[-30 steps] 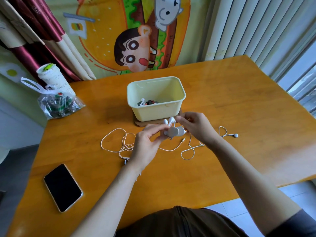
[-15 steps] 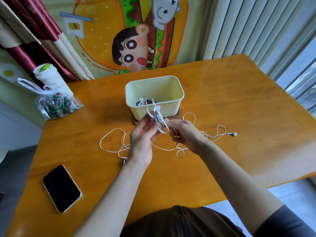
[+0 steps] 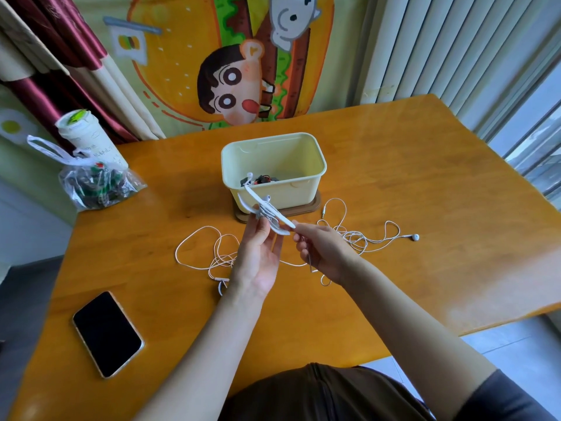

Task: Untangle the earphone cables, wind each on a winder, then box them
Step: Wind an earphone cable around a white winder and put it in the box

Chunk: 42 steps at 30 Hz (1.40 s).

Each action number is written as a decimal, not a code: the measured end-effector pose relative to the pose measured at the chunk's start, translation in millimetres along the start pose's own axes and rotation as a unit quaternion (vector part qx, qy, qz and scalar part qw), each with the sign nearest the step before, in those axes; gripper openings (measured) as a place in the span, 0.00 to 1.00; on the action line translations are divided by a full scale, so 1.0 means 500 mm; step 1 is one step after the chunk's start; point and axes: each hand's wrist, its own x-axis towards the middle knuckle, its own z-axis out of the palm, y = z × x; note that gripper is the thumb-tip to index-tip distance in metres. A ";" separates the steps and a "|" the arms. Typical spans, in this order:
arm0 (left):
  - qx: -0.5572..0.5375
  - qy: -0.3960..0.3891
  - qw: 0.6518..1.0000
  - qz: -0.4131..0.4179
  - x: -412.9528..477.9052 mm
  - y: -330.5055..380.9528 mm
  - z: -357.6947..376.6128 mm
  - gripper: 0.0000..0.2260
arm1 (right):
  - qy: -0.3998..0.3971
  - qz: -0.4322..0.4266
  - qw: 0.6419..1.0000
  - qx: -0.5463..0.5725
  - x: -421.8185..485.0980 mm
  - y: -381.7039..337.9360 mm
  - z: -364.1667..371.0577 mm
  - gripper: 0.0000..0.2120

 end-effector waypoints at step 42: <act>0.470 -0.149 0.862 0.122 -0.004 0.047 -0.021 0.16 | 0.006 -0.208 0.910 -0.357 0.005 -0.065 -0.060 0.08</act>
